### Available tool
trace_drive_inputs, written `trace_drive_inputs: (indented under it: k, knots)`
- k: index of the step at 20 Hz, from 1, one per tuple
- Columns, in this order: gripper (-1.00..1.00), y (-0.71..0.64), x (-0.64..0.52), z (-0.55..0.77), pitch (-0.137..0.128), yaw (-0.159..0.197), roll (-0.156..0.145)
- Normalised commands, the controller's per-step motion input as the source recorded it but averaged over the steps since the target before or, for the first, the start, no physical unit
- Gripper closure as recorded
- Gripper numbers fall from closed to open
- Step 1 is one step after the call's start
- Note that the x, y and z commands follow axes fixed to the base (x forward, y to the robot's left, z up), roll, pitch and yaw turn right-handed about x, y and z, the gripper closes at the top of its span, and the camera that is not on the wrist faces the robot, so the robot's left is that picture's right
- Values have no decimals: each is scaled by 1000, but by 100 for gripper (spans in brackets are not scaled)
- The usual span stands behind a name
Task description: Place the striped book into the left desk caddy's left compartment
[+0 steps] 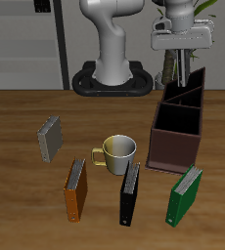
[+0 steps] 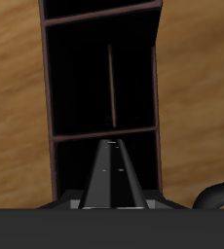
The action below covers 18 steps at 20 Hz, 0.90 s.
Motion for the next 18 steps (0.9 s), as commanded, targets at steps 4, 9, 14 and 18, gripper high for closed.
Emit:
trace_drive_inputs:
  k: [4, 9, 14, 18]
  knots:
    - [100, 103, -277, -95, -6, -19, 39]
    - [100, 65, -65, -46, -1, -2, 30]
    - [100, 5, 129, -145, 30, -10, -6]
    - [100, 80, 92, -147, 24, 17, 20]
